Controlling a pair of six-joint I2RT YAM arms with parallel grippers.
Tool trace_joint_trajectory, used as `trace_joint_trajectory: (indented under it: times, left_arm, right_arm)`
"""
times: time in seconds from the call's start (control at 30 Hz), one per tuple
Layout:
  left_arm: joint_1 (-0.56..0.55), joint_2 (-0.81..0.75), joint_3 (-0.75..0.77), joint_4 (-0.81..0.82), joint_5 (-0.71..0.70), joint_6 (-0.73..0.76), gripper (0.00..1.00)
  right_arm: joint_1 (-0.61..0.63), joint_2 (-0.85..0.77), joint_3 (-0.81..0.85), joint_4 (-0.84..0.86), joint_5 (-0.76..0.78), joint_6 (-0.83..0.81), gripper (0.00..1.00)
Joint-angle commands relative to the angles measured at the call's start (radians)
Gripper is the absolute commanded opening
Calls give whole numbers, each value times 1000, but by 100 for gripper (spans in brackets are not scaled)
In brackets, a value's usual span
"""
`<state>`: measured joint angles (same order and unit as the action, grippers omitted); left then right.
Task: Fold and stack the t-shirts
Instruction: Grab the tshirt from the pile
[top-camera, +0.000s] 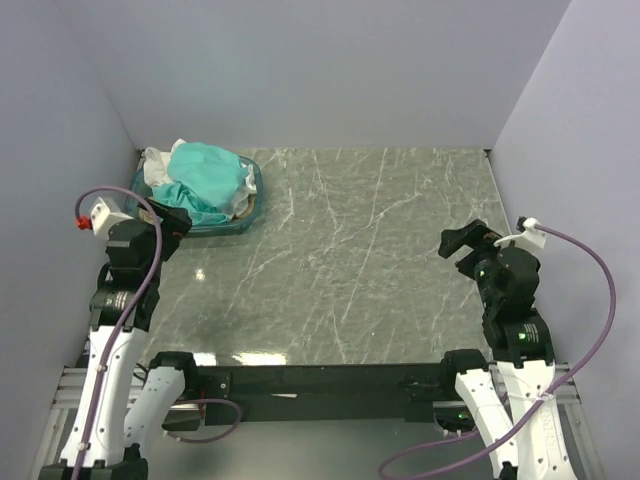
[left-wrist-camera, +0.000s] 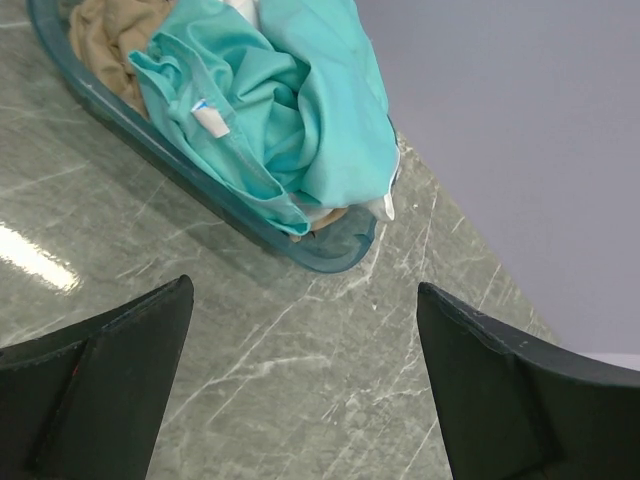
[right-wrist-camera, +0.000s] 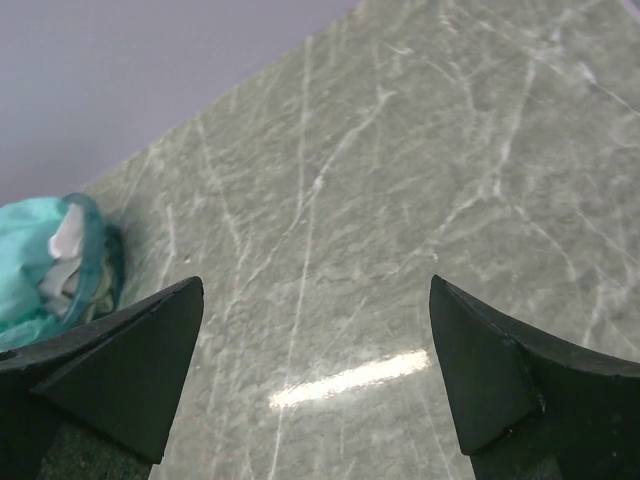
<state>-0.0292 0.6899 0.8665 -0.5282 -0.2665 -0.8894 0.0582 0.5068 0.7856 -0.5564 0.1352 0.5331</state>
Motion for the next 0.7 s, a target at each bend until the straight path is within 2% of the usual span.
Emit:
trace_joint_trajectory:
  times: [0.0, 0.13, 0.33, 0.4, 0.5, 0.6, 0.63, 0.67]
  left_arm:
    - [5, 69, -12, 151, 47, 33, 100]
    - [5, 230, 25, 229, 67, 67, 99]
    - [5, 595, 237, 183, 3, 70, 99]
    - [5, 718, 299, 146, -3, 67, 95]
    - [5, 827, 393, 145, 3, 81, 81]
    - [5, 905, 457, 136, -14, 99, 59]
    - [5, 925, 495, 111, -19, 107, 45]
    - [5, 966, 512, 102, -46, 113, 43]
  right_arm:
    - [-6, -45, -23, 113, -101, -54, 100]
    - [-4, -86, -72, 145, -99, -71, 100]
    - [-4, -74, -59, 90, -35, -33, 100]
    - [-4, -74, -78, 96, -46, -28, 98]
    - [-4, -82, -103, 110, -69, -39, 97]
    - [-5, -90, -109, 102, -65, -39, 93]
    - [-4, -91, -106, 98, -69, -44, 92]
    - [-4, -93, -102, 95, -75, -51, 89]
